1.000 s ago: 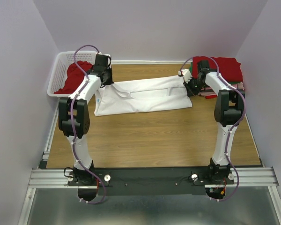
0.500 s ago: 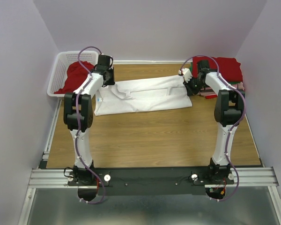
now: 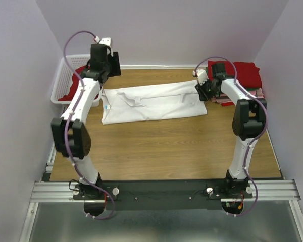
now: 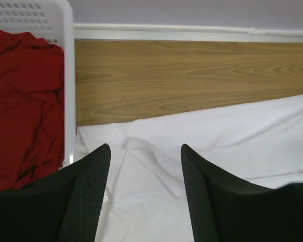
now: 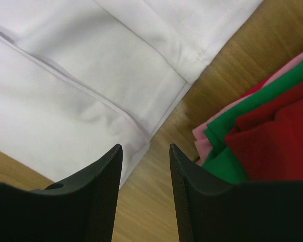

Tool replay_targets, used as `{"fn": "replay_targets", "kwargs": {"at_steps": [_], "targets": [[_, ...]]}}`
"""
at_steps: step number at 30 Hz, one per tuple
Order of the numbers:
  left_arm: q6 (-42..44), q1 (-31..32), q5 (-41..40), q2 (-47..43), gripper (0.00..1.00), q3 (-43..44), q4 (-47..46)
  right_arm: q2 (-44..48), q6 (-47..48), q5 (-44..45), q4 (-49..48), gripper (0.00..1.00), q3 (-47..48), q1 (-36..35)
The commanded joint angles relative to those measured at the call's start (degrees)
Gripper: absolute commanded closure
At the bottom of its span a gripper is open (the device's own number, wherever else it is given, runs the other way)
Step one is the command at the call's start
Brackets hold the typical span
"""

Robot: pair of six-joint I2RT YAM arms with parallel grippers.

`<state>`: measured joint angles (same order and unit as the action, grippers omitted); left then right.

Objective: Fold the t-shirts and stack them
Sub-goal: Fold the tshirt

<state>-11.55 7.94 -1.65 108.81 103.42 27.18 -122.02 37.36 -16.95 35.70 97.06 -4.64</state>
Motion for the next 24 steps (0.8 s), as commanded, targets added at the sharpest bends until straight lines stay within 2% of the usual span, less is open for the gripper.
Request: {"fn": "replay_targets", "kwargs": {"at_steps": [1, 2, 4, 5, 9, 14, 15, 19, 24], "targets": [[0.8, -0.7, 0.2, -20.1, 0.29, -14.3, -9.8, 7.2, -2.7, 0.6, -2.7, 0.50, -2.1, -0.7], [0.6, -1.1, 0.2, -27.1, 0.24, -22.0, -13.0, 8.4, -2.5, -1.2, -2.6, 0.50, -4.0, -0.9], [0.0, -1.7, 0.4, -33.4, 0.21, -28.9, -15.4, 11.4, -1.2, -3.7, -2.5, 0.50, -6.0, -1.9], [-0.1, -2.1, 0.3, -38.9, 0.21, -35.5, -17.6, 12.1, -0.5, -6.7, -1.4, 0.50, -7.5, -2.5], [1.4, -2.2, -1.6, -49.5, 0.21, -47.1, -20.1, 14.0, 3.3, -7.3, -0.2, 0.50, -9.1, -8.1], [1.5, -2.2, -4.7, -58.3, 0.21, -57.0, -23.1, 11.6, 4.6, -14.4, 1.7, 0.50, -5.4, -19.7], [1.6, -2.2, -5.1, -59.0, 0.21, -58.0, -23.4, 10.1, 4.0, -14.0, 1.6, 0.50, -4.1, -23.7], [1.2, -2.2, -6.7, -60.8, 0.20, -60.9, -23.3, 0.5, -1.5, -7.1, 0.9, 0.50, 11.5, -31.5], [1.1, -2.2, -10.0, -61.5, 0.20, -60.6, -23.5, -14.2, -7.6, 5.4, -1.6, 0.50, 27.6, -37.0]]}}
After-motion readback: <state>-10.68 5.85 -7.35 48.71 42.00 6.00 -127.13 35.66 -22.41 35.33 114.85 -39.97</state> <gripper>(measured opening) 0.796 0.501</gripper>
